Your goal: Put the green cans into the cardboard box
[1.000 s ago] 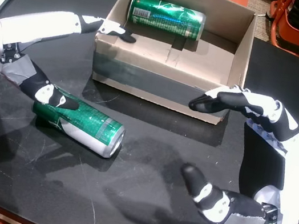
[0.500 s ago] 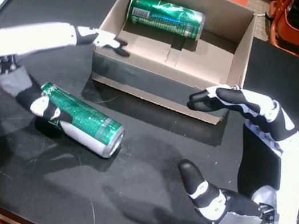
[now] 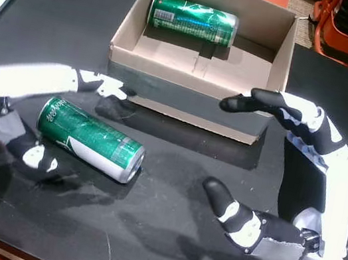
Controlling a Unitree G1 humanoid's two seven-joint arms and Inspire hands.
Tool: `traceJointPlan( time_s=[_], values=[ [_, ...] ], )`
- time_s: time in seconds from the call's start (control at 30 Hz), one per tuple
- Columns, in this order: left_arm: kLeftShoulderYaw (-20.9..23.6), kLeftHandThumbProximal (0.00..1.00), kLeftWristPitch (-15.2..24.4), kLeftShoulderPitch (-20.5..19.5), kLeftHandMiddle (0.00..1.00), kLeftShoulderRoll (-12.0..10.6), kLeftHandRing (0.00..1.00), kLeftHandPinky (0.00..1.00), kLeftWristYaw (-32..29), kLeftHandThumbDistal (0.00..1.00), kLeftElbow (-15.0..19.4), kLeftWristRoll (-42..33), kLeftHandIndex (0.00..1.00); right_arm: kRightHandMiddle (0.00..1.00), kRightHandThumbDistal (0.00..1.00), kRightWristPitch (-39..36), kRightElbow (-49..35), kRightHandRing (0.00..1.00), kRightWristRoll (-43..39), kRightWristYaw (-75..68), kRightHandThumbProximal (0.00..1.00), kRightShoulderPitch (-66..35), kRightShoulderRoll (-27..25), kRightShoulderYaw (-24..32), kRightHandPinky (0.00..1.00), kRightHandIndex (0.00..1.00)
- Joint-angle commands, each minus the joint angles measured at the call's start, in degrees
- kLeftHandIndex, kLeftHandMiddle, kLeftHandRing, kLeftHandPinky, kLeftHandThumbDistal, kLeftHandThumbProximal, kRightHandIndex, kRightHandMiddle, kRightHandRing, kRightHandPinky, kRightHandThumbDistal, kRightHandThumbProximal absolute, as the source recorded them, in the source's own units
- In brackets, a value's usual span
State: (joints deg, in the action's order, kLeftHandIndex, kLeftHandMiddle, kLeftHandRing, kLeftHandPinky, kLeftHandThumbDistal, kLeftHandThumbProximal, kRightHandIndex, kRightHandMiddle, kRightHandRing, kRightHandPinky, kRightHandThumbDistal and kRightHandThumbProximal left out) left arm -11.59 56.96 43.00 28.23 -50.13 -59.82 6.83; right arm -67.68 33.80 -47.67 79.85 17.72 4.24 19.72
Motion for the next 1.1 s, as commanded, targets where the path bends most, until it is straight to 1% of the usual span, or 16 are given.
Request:
traceJointPlan(
  time_s=[0.0, 0.07, 0.13, 0.3, 0.33, 0.43, 0.5, 0.57, 0.6, 0.63, 0.67, 0.7, 0.77, 0.87, 0.97, 1.07],
  values=[
    [0.0, 0.00, 0.5, -0.5, 1.00, 0.1, 1.00, 0.93, -1.1, 0.71, -0.8, -0.6, 0.97, 0.54, 0.81, -0.4, 0.0, 0.61, -0.2, -0.6, 0.70, -0.3, -0.5, 0.0, 0.72, 0.51],
    [0.4, 0.00, -0.1, 0.0, 1.00, -0.3, 1.00, 0.93, -1.6, 0.73, -1.5, -1.2, 0.98, 0.55, 0.80, 1.2, -0.6, 0.62, -0.3, -0.5, 0.66, -0.7, -0.8, -0.8, 0.73, 0.52],
    [0.6, 0.00, -1.0, 0.8, 1.00, -0.5, 1.00, 0.93, -2.0, 0.73, -1.8, -1.4, 0.99, 0.55, 0.81, 1.7, -0.8, 0.61, -0.5, -0.2, 0.67, -0.7, -1.0, -1.0, 0.73, 0.51],
    [0.1, 0.00, -1.7, 3.5, 1.00, -1.2, 1.00, 0.93, -1.5, 0.72, -3.4, 0.2, 0.99, 0.54, 0.76, 1.8, -1.4, 0.60, -0.4, -0.7, 0.67, -0.8, -0.4, -1.4, 0.72, 0.50],
    [-0.5, 0.00, -1.4, 4.2, 1.00, -1.4, 1.00, 0.93, -0.2, 0.75, -3.9, 1.6, 0.98, 0.54, 0.75, 1.9, -1.4, 0.60, -0.5, -0.7, 0.66, -0.7, -0.3, -1.5, 0.72, 0.50],
    [-3.6, 0.00, -2.1, 7.6, 0.99, -2.2, 1.00, 0.90, 7.5, 0.84, -6.6, 8.6, 0.93, 0.54, 0.83, 2.9, -2.1, 0.60, -1.1, 0.1, 0.65, -0.6, 0.0, -2.0, 0.72, 0.51],
    [-5.7, 0.00, -3.6, 10.1, 0.99, -2.9, 1.00, 0.90, 13.3, 0.84, -8.7, 13.1, 0.93, 0.54, 0.89, 4.0, -3.3, 0.60, -1.0, -0.2, 0.63, -1.0, 0.2, -2.5, 0.70, 0.51],
    [-6.9, 0.00, -5.3, 12.3, 1.00, -3.7, 1.00, 0.90, 17.9, 0.83, -10.6, 16.1, 0.95, 0.54, 0.87, 4.1, -4.6, 0.59, -0.9, -0.7, 0.63, -1.6, 0.9, -3.0, 0.70, 0.51],
    [-7.5, 0.00, -6.2, 13.4, 1.00, -4.2, 1.00, 0.90, 20.2, 0.83, -11.5, 17.3, 0.95, 0.53, 0.81, 4.2, -5.3, 0.60, -1.6, -0.3, 0.63, -1.5, 1.4, -3.3, 0.70, 0.50],
    [-7.9, 0.00, -6.8, 14.2, 1.00, -4.5, 1.00, 0.90, 22.0, 0.83, -12.2, 18.2, 0.95, 0.53, 0.79, 4.2, -5.9, 0.60, -2.0, 0.0, 0.63, -1.4, 1.9, -3.6, 0.71, 0.49],
    [-8.1, 0.00, -7.8, 15.2, 1.00, -5.0, 1.00, 0.90, 23.5, 0.85, -12.9, 19.0, 0.95, 0.53, 0.78, 4.2, -6.4, 0.59, -2.3, 0.1, 0.64, -1.2, 2.3, -3.8, 0.71, 0.48],
    [-8.4, 0.00, -8.9, 16.1, 1.00, -5.5, 1.00, 0.90, 24.7, 0.88, -13.5, 19.6, 0.95, 0.52, 0.80, 4.2, -6.8, 0.59, -2.3, -0.2, 0.66, -1.3, 2.7, -4.0, 0.70, 0.47],
    [-8.8, 0.01, -10.3, 17.4, 0.99, -6.3, 1.00, 0.90, 26.7, 0.94, -14.5, 20.5, 0.95, 0.53, 0.76, 3.8, -7.8, 0.59, -1.7, -1.0, 0.70, -2.1, 3.3, -4.4, 0.71, 0.47],
    [-8.8, 0.04, -11.6, 18.5, 0.96, -7.3, 0.97, 0.88, 27.8, 0.99, -15.5, 20.8, 0.91, 0.54, 0.70, 4.0, -10.2, 0.60, -1.3, -2.4, 0.73, -3.7, 3.7, -5.3, 0.71, 0.50],
    [-9.3, 0.09, -12.2, 19.1, 0.95, -7.6, 0.96, 0.89, 27.3, 1.00, -15.8, 21.4, 0.90, 0.52, 0.72, 2.0, -12.3, 0.58, 0.2, -5.5, 0.79, -5.3, 4.6, -6.0, 0.70, 0.50],
    [-9.1, 0.11, -12.2, 18.9, 0.93, -7.7, 0.95, 0.89, 24.8, 1.00, -16.0, 20.8, 0.88, 0.54, 0.72, 3.8, -15.8, 0.58, 2.5, -10.5, 0.78, -8.4, 4.4, -7.9, 0.69, 0.53]
  ],
)
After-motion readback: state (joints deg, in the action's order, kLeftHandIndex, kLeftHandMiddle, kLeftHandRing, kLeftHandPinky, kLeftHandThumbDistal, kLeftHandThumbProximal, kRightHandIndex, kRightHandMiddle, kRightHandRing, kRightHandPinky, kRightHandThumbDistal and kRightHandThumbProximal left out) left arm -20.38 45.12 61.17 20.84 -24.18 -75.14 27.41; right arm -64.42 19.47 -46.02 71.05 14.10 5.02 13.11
